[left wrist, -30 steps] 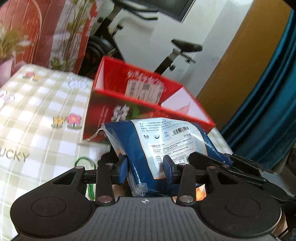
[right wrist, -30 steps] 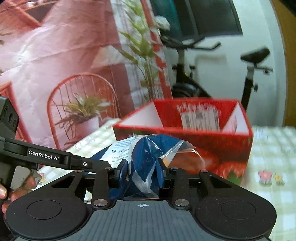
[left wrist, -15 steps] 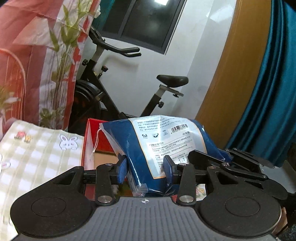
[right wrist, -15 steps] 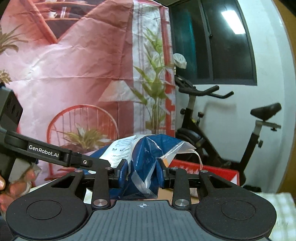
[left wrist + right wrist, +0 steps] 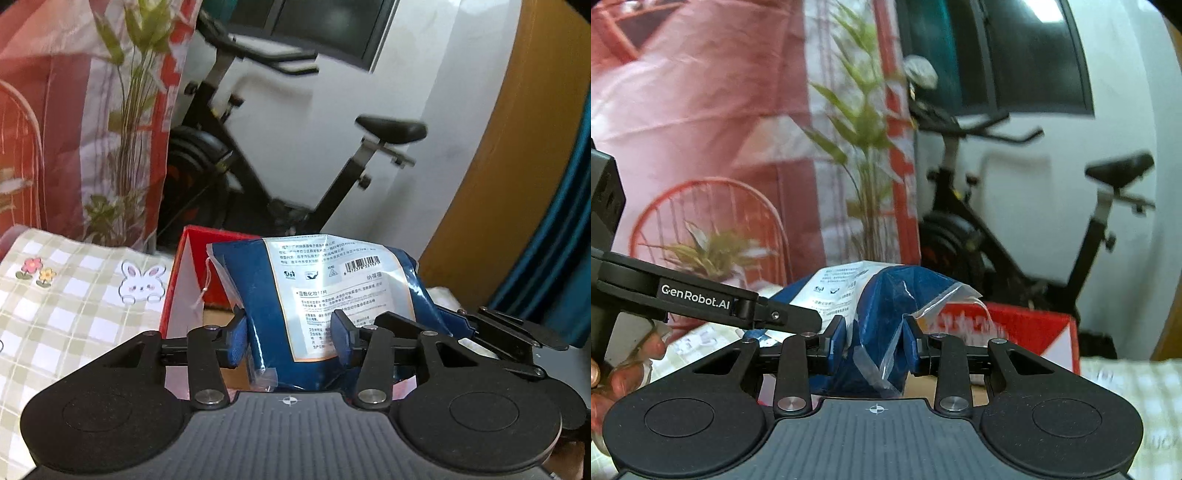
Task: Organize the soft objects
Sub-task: 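Lift the blue bag with both grippers and carry it over the box, then lower the blue bag into the box and open both grippers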
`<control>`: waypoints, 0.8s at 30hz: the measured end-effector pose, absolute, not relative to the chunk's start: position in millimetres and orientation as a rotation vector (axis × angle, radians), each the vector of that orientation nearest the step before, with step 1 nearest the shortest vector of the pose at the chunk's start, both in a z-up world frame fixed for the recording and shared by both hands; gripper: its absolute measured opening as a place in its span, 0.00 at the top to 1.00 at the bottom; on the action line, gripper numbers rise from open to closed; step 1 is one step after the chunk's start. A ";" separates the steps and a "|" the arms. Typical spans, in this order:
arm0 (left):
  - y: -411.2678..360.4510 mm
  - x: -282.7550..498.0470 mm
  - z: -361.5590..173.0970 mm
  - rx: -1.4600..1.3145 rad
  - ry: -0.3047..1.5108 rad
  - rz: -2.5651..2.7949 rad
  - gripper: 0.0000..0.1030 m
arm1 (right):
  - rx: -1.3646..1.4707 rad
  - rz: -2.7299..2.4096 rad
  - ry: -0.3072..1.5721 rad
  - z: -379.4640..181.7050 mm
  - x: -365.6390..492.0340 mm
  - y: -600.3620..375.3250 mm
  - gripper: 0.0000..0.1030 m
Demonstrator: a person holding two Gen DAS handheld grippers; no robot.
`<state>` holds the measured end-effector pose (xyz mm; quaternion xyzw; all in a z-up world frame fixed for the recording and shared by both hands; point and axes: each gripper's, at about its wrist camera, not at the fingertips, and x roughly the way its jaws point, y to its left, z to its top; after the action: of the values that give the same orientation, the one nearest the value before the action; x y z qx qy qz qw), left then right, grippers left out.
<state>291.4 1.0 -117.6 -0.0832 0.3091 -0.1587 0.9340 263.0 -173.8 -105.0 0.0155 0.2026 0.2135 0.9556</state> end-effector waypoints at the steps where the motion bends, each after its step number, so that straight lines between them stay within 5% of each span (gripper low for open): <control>1: 0.3 293.4 -119.8 -0.162 0.641 -0.317 0.52 | 0.035 0.430 0.435 -111.2 266.9 -172.9 0.70; 10: -3.7 299.2 -140.7 -0.080 0.698 -0.310 0.52 | 0.093 0.397 0.589 -147.5 284.3 -170.1 0.70; 14: -0.1 301.4 -144.4 -0.073 0.710 -0.313 0.49 | 0.099 0.361 0.641 -154.2 284.3 -169.9 0.62; 24: 20.8 278.3 -127.2 -0.100 0.686 -0.333 0.48 | 0.079 0.353 0.553 -132.2 254.8 -165.0 0.55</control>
<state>278.3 20.8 -127.2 -0.0488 0.3345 -0.1625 0.9270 254.8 -165.0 -132.2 0.0389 0.2713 0.1731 0.9460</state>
